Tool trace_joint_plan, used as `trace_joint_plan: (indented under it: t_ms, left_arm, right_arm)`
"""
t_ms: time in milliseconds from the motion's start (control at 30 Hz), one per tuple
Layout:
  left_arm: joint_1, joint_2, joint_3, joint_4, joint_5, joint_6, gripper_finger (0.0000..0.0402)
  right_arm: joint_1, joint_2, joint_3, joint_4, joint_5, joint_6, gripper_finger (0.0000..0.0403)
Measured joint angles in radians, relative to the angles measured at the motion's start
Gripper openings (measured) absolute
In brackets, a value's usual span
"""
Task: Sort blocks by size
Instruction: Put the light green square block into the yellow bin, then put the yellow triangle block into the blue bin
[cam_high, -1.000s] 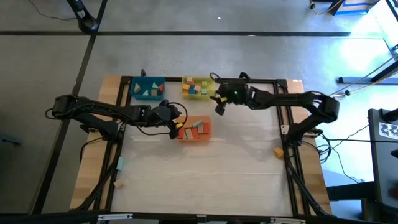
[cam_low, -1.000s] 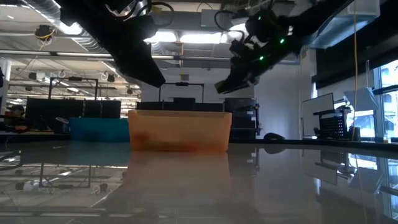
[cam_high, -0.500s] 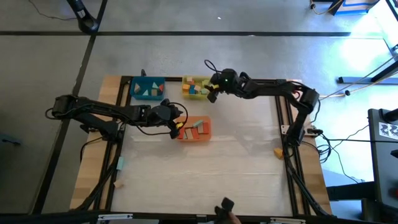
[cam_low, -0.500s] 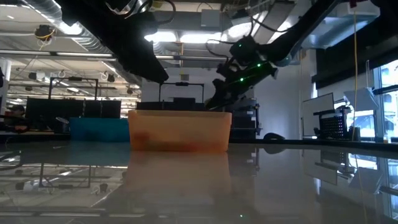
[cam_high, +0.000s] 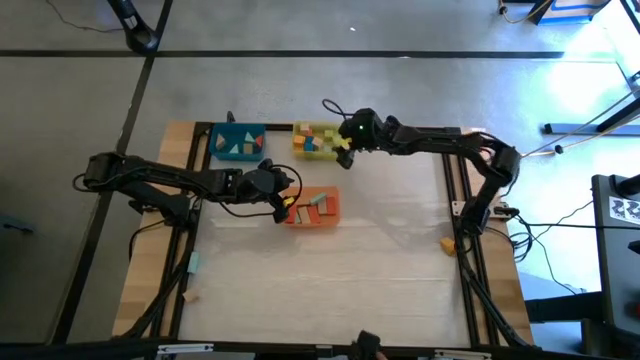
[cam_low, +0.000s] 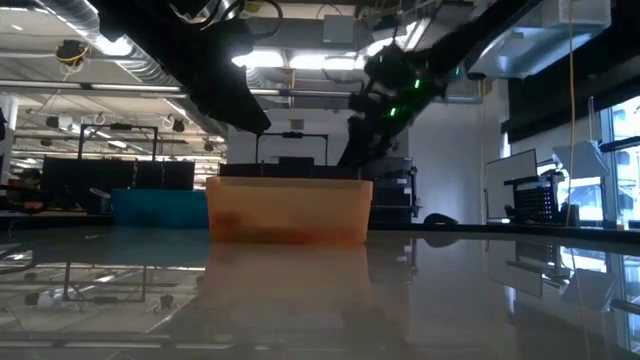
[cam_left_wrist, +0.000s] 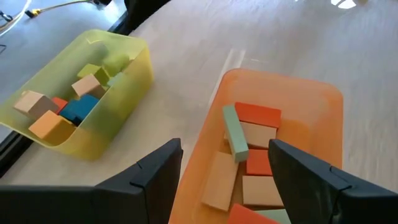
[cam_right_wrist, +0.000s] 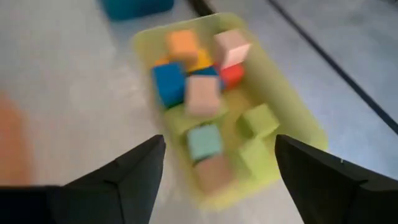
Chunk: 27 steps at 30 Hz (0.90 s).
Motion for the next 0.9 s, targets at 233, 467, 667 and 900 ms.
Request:
trace_joint_plan:
  t_ms: [233,467,667,900]
  left_arm:
    - [0.0,0.0,0.0,-0.002,0.0,0.0,0.0226]
    - [0.0,0.0,0.0,-0.001,0.0,0.0,0.0226]
    - [0.0,0.0,0.0,0.0,0.0,0.001,0.0226]
    - [0.0,0.0,0.0,0.001,0.0,0.001,0.0226]
  right_arm:
    - [0.148,-0.234,0.03,-0.543,0.026,-0.023,0.0298]
    - [0.392,-0.419,0.03,-1.009,0.073,0.23,0.0296]
    - [0.608,-0.491,-0.061,-1.204,0.12,0.515,0.0296]
    - [0.776,-0.509,-0.256,-1.212,0.008,0.769,0.0296]
